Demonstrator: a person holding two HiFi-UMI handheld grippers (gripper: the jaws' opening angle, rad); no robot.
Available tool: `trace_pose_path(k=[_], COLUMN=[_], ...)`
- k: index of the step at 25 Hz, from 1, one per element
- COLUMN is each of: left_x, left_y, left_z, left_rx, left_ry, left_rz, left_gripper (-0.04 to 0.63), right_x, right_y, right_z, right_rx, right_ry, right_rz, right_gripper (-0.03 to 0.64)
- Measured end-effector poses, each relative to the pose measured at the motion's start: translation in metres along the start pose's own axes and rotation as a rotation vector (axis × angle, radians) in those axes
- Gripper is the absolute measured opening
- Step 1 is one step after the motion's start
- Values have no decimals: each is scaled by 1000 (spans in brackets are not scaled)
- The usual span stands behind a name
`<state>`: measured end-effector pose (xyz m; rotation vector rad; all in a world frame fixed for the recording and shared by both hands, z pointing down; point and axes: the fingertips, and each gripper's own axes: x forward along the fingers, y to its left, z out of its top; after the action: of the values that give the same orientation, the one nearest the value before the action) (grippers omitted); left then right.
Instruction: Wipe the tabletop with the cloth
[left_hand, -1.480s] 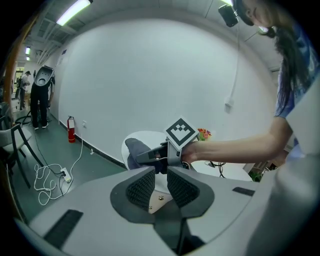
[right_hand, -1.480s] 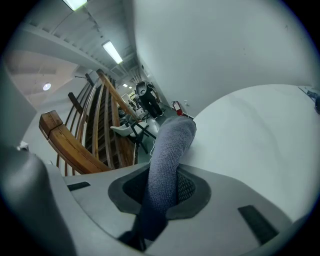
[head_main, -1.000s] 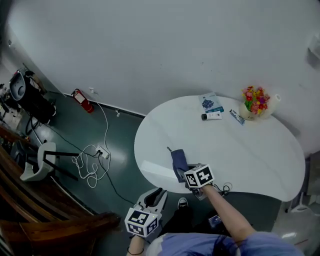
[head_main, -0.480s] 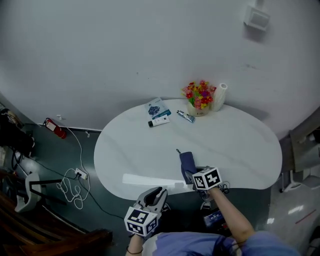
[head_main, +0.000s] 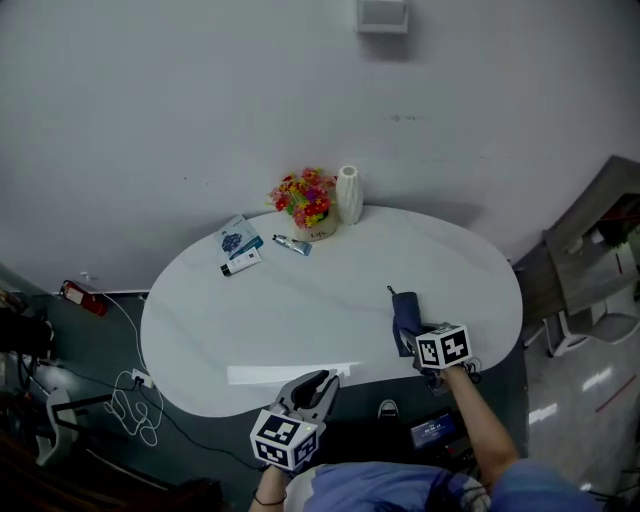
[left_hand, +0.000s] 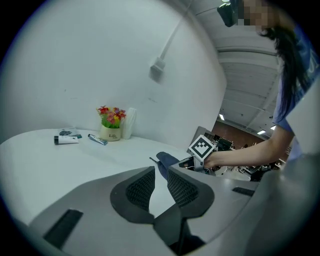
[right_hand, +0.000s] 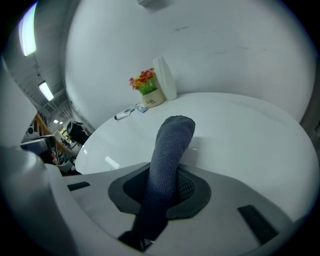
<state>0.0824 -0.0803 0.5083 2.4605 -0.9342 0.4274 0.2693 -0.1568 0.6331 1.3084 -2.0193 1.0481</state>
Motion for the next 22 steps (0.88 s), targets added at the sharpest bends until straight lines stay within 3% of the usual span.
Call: trace_pose_path(k=[13,22], left_x=[89,100], left_y=[-92,-112], left_z=[9,14], left_rx=[35,65], left_ry=[39,46], left_rz=[-79,-65], left_gripper=[71,71], right_x=[-122,-177], right_y=[-225,-303], right_z=[-41,-79], right_rx=[224,276], right_ry=[-79,-74], right_rz=[-262,-383], right_gripper=[71,71])
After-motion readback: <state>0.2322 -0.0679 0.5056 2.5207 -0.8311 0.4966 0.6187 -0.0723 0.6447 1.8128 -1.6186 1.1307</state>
